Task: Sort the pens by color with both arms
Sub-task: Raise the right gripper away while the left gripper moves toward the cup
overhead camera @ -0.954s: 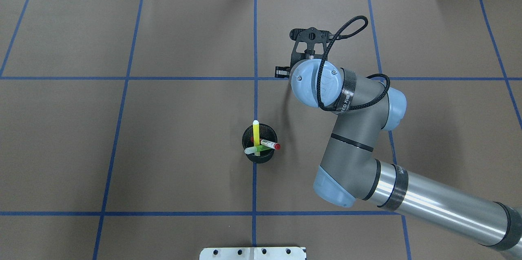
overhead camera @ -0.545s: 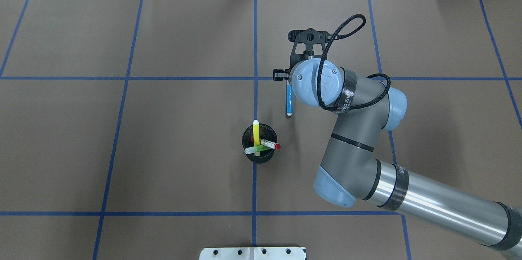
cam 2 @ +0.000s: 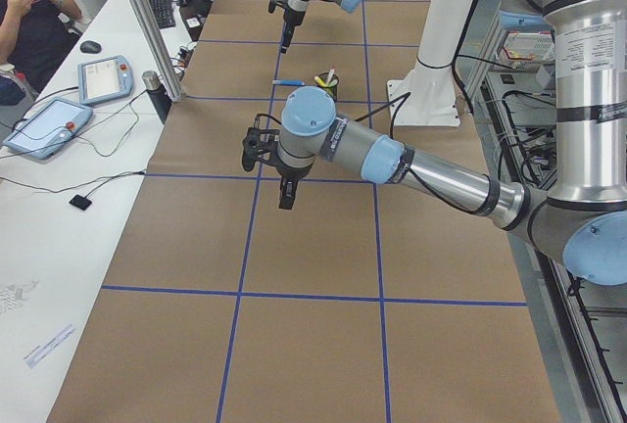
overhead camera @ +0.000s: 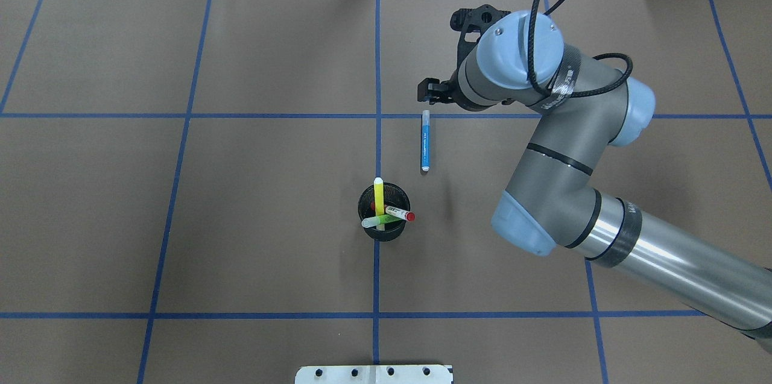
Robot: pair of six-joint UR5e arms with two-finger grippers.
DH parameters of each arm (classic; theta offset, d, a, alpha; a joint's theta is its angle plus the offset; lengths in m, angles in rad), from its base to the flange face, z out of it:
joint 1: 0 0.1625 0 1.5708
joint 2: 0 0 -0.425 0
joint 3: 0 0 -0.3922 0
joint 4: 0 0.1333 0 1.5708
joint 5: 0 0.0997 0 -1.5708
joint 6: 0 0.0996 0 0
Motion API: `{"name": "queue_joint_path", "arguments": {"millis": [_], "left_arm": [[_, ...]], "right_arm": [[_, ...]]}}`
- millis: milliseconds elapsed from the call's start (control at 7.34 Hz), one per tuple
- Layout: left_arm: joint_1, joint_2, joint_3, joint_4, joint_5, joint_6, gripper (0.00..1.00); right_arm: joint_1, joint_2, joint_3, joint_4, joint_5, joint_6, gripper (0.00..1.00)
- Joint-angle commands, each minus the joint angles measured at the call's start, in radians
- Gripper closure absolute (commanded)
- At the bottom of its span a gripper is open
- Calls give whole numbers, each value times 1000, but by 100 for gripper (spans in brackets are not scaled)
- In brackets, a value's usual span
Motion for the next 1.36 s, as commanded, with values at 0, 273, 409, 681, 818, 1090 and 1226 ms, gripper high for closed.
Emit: {"name": "queue_joint_path", "arguments": {"millis": [0,273,409,681,818,1090,1226], "left_arm": [[79,-111,-26,111,0,-195,0],[183,-215,-77,222,12,-407,1],[192,-281,-86,303,12,-452,0],[338,-475,-74,306,24,-808,0],[407,-534,-74,307,61,-909,0],[530,-626,-11,312,77,-975,0],[566,-688,50,310,77,-976,0]], "right_arm": [[78,-8,23,-80,159,-77,2],[119,-13,22,-80,268,-95,2],[127,-13,23,-78,277,-103,2],[133,-11,22,-78,282,-117,2],[151,-11,20,-78,297,-149,1],[205,-24,5,-77,334,-179,1],[222,-40,5,-74,351,-207,1]]}}
